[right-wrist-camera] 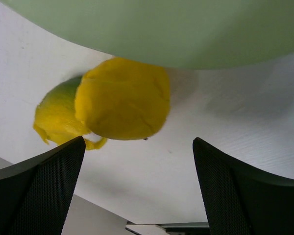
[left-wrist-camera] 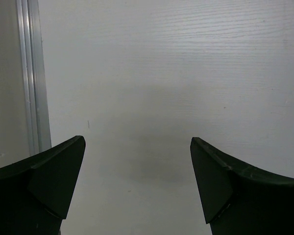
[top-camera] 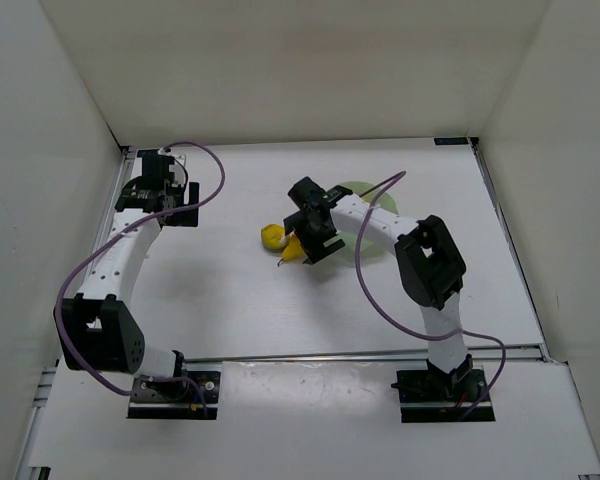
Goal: Place and organize the fake fruits in the fruit bowl
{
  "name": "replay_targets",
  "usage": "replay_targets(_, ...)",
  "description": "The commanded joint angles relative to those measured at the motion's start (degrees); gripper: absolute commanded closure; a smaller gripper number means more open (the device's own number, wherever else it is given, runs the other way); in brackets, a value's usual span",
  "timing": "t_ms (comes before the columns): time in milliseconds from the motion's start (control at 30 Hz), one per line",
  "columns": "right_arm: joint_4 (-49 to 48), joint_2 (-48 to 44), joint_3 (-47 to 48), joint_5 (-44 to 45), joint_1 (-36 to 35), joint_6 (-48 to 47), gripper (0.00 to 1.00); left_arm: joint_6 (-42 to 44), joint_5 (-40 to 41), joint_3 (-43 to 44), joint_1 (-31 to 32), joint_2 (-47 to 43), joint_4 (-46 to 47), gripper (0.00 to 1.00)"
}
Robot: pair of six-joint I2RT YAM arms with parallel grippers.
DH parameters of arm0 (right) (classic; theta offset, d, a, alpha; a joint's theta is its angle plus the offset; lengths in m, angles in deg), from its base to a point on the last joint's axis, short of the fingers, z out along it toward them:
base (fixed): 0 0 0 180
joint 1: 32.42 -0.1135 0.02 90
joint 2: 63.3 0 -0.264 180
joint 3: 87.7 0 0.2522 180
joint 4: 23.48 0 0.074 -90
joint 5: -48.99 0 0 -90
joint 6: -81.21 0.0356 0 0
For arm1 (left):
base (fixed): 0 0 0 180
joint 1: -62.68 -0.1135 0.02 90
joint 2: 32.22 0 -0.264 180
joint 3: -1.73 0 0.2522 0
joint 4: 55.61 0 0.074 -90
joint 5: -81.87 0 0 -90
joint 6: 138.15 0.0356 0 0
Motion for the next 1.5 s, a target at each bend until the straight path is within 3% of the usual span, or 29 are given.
replay_targets(0,2.48,2.97,4.26,1.65,0.35,3.26,0.07,-0.96,-3.43,-0.61,-0.91,-1.47,0.94,0.01)
replay_targets(333,3.71,5.53,4.87,2.97,1.58,4.85,0.09,-0.96,-4.05,-2.29,-2.66,-2.00,0.94,0.01)
replay_targets(467,3.71,5.53,5.40,2.97,1.58,3.54,0.29,-0.96,-5.10,-2.29,-3.29,-2.00,0.94,0.01)
replay_targets(500,3.71,5.53,5.92,2.97,1.58,3.01,0.39,-0.96,-5.10,-2.29,-3.29,-2.00,0.94,0.01)
replay_targets(600,3.71,5.53,7.76,5.41,0.80,-0.24,0.58,-0.96,-5.63,-2.29,-3.81,-2.00,0.42,0.01)
replay_targets(833,3.71,2.38,10.85,6.49,-2.20,-14.03,0.77,1.76,-6.87,-2.82,-2.07,-0.78,-0.11,0.01)
replay_targets(1033,-2.86,-3.07,12.07,8.49,-4.39,-30.28,0.79,3.26,-3.53,-1.95,1.98,0.46,-0.11,0.01)
replay_targets(1167,-3.40,-9.22,9.19,23.85,-5.18,-37.77,0.81,5.19,-2.99,0.08,5.58,2.21,-0.11,0.01)
replay_targets(1267,-3.40,-15.46,0.35,29.42,-0.98,-38.39,0.80,7.38,-2.99,1.58,9.80,3.88,-0.11,0.01)
replay_targets(1467,-3.40,-20.40,-7.16,21.17,13.00,-42.78,0.75,13.27,-3.61,5.34,20.77,11.35,-0.11,0.01)
